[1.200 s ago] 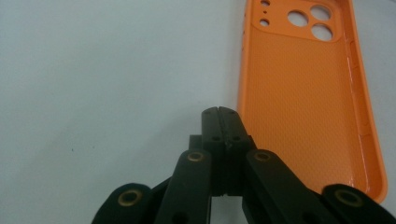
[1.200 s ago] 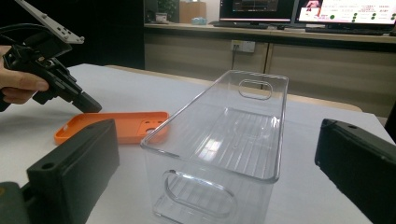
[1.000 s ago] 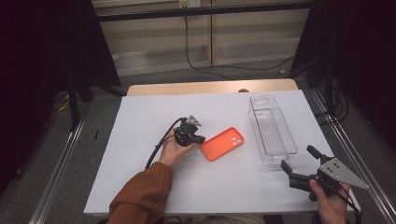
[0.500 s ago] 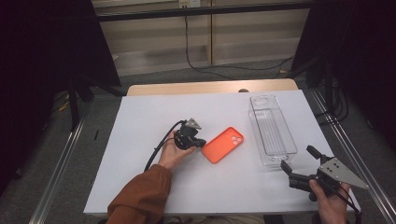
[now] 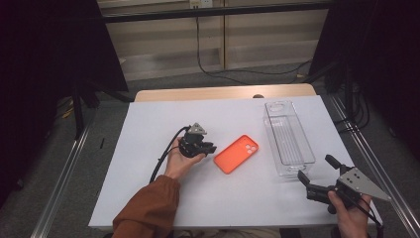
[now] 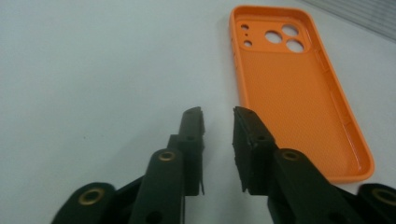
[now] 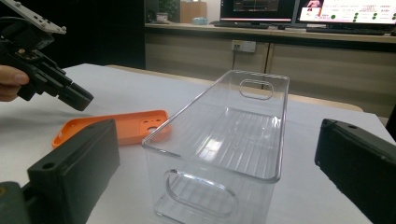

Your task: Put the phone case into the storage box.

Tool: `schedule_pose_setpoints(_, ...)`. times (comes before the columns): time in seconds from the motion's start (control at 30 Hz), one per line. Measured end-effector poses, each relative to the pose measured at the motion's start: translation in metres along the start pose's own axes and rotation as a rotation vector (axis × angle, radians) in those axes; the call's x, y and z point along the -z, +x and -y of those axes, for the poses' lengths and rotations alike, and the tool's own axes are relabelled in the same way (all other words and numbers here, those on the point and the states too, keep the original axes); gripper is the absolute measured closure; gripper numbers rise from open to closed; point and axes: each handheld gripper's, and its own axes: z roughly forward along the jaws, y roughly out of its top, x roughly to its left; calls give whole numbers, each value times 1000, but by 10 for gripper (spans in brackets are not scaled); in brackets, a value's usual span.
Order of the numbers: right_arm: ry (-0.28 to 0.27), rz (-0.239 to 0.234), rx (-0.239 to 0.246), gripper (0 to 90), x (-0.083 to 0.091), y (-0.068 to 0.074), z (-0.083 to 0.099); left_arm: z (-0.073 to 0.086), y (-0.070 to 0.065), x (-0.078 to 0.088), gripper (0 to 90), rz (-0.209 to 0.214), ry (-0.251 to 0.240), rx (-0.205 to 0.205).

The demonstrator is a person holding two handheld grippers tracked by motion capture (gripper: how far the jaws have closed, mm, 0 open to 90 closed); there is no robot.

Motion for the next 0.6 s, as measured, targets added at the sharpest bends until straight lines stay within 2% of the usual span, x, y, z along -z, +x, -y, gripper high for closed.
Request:
schedule_pose_setpoints(0.07, 0, -1, 1, 0, 0, 0, 0, 0, 1, 2, 656, 10, -10, -5)
schedule_pose_setpoints(0.23, 1, -2, 1, 0, 0, 0, 0, 0, 0, 5, 484, -6, -26, -9)
schedule_pose_setpoints(0.47, 0, -2, 1, 0, 0, 0, 0, 0, 4, 7, 303, -22, -37, 50)
schedule_pose_setpoints(0.53, 0, -3, 0, 0, 0, 0, 0, 0, 4, 8, 238, -48, -39, 40)
schedule_pose_setpoints(0.6, 0, -3, 2, 0, 0, 0, 0, -1, 4, 10, 191, -48, -37, 46)
